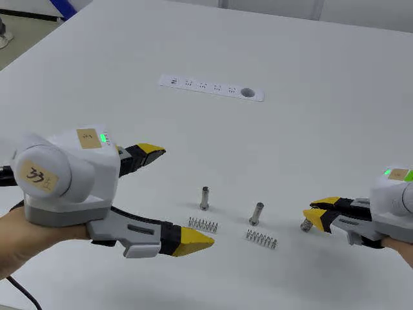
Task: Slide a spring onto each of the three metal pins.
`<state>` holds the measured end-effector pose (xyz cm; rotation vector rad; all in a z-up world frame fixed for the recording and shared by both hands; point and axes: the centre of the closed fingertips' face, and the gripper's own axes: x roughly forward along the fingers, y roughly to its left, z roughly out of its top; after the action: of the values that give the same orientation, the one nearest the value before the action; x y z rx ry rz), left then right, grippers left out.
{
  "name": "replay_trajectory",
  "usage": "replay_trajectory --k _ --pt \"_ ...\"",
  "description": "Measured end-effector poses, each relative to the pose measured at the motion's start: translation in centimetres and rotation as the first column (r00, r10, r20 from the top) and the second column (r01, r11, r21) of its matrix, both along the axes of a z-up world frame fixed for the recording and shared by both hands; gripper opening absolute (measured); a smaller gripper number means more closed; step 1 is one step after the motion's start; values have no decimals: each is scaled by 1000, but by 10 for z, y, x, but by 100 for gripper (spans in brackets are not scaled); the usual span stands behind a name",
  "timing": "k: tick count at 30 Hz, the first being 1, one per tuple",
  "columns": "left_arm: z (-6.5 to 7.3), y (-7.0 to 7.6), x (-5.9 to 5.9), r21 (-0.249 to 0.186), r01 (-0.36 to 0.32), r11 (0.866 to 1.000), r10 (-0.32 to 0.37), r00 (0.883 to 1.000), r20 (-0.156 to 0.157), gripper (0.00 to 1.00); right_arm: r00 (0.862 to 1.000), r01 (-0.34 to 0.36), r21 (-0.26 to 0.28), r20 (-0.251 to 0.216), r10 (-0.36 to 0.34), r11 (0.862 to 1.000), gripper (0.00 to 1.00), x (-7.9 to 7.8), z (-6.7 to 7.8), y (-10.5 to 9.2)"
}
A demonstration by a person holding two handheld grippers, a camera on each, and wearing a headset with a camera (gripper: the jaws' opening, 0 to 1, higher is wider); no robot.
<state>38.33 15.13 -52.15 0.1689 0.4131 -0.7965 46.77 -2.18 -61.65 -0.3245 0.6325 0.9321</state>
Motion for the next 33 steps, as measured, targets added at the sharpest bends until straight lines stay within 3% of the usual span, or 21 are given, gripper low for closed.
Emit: replay_trajectory --k 10,18,21,26,29,33 --pt "-2 -2 -5 2 4 1000 -3 1000 -6 98 1000 -22 -29 -6 22 999 12 -5 -6 0" --pt "7 1 -3 -13 -1 1000 1 1000 16 98 1000 -21 -33 10 21 999 17 -4 0 0" --pt "8 2 -3 -14 -2 1000 3 1000 20 98 1000 -22 -32 22 22 999 18 -4 8 -1" --pt "8 6 -4 -8 -6 1000 6 1000 24 98 997 -30 -18 74 31 999 19 -2 33 2" --pt "8 8 -2 -19 -15 1000 15 1000 25 98 990 -81 -11 113 81 997 19 -6 51 15" --pt "7 10 -1 -15 -19 1000 20 1000 24 98 981 -153 -6 122 153 988 20 -20 57 35"
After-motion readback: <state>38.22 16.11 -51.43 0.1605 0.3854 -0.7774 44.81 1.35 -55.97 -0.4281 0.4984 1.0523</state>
